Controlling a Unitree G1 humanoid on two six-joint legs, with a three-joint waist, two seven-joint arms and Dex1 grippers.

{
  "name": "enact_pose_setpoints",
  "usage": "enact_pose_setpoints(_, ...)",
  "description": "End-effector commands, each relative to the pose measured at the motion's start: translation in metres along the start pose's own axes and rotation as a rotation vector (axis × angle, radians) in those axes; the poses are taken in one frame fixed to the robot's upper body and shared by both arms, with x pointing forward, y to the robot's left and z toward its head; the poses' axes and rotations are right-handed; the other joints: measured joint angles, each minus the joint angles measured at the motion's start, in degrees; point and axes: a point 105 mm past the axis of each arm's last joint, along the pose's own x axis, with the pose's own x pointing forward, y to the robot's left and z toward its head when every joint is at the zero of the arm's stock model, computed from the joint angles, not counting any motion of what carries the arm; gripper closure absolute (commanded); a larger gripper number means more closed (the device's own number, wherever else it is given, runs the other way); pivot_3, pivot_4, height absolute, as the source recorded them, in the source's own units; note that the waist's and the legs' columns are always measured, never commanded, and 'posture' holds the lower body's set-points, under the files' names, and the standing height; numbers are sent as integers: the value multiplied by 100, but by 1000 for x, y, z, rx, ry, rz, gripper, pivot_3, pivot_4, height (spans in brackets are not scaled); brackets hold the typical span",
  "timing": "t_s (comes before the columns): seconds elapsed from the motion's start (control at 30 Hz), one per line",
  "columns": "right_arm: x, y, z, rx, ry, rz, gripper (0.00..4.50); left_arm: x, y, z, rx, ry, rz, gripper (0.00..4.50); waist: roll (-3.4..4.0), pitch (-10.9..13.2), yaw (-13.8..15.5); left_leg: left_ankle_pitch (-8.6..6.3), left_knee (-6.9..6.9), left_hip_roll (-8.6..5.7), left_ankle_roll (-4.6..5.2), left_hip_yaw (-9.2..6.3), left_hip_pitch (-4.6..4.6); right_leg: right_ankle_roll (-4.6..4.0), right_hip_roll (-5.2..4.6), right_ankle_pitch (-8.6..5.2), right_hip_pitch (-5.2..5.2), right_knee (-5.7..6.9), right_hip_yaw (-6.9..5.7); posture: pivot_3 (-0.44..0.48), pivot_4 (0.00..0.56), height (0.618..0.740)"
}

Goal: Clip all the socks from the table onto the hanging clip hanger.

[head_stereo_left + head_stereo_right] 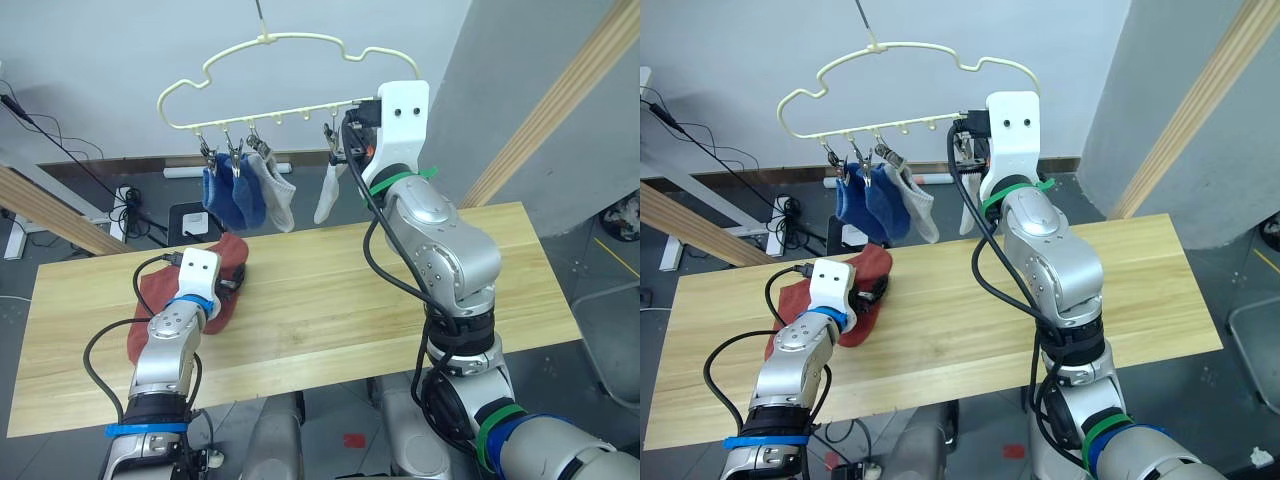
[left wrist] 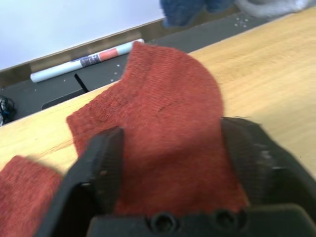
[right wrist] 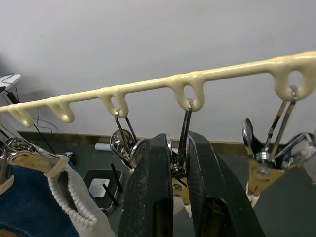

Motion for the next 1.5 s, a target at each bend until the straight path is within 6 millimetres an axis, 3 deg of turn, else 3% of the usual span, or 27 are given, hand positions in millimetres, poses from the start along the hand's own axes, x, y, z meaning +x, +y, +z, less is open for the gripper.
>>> enact_pose_setpoints(0.03,-7,14,9,48,-43,46,4423,-10,12,-33,49,128,42,2139,0,0,-21,0,0,2,0,0,1,0,2,0,0,1,0,-154,405,740)
enact_pose_setpoints(0.33,-6,15,8,50,-41,51,4423,-19,17,-44,96,164,55,4492,0,0,-62,0,-1,5,0,0,4,0,6,0,0,2,2,-152,408,740)
enact_pose_setpoints(0.5,-6,15,7,48,-41,52,4423,-20,15,-44,100,150,53,4500,0,0,-79,0,-2,5,0,2,4,0,5,0,0,-1,2,-153,405,740)
enact_pose_setpoints(0.57,-6,15,7,48,-41,53,4423,-21,10,-32,103,83,28,4500,0,0,-95,0,-2,5,0,2,3,0,5,0,0,-2,2,-152,404,740)
enact_pose_setpoints(0.63,-6,15,7,48,-42,54,4423,-23,-2,-12,157,-32,-41,4500,0,0,-107,0,-4,5,0,3,2,0,4,0,-1,-4,3,-153,403,740)
enact_pose_setpoints(0.7,-6,15,8,49,-44,55,4423,-31,-32,21,272,-221,-201,4500,1,0,-106,0,-6,5,0,2,-1,0,2,0,-2,-8,2,-154,402,740)
enact_pose_setpoints(0.87,-6,16,11,54,-52,66,4423,-56,-89,71,484,-544,-454,4500,2,1,9,0,-8,3,-1,0,-14,-1,-3,0,-12,-14,1,-158,400,740)
enact_pose_setpoints(1.1,-9,23,16,90,-62,105,4423,-55,-119,129,492,-825,-427,4500,1,1,7,-1,-8,-1,0,2,-15,0,-4,0,-9,-16,2,-173,393,740)
enact_pose_setpoints(1.2,-10,25,18,94,-64,113,4423,-48,-128,138,453,-847,-405,4500,1,1,-7,-1,-8,-1,1,4,-15,0,-3,0,-10,-15,2,-185,389,740)
enact_pose_setpoints(1.5,-11,26,19,103,-63,122,4423,-36,-144,137,272,-779,-415,4500,1,1,-89,-1,-6,-2,1,4,-15,0,-3,0,-8,-13,2,-198,384,740)
